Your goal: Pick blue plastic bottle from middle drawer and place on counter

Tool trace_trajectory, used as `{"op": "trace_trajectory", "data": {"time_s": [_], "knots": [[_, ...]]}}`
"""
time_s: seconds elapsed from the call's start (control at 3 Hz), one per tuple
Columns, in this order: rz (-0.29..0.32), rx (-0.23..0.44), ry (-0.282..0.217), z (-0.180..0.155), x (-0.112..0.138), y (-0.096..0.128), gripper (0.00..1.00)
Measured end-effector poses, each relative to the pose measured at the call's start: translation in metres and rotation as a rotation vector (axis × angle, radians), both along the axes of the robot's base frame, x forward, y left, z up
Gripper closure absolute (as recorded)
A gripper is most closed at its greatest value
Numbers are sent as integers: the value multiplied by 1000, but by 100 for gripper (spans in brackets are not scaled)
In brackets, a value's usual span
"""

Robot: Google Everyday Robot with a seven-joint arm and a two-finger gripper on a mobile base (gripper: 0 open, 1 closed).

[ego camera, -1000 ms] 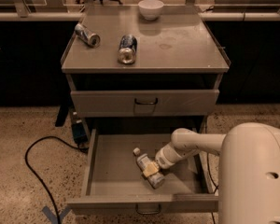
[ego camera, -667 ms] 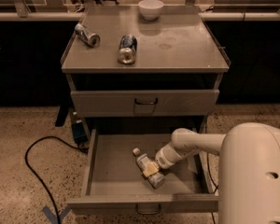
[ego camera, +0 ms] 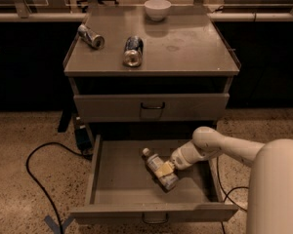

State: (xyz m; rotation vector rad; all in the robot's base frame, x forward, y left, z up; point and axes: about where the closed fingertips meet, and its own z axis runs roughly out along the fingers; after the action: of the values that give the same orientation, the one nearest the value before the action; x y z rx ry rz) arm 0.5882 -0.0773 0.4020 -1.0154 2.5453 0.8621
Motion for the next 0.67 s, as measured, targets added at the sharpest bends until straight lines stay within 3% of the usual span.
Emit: {"op": "trace_trajectory", "data": {"time_s": [0.33,0.67], "knots": [[-2,90,-5,32,6,-13,100],[11,225,-10,69,13,-24,100]]}}
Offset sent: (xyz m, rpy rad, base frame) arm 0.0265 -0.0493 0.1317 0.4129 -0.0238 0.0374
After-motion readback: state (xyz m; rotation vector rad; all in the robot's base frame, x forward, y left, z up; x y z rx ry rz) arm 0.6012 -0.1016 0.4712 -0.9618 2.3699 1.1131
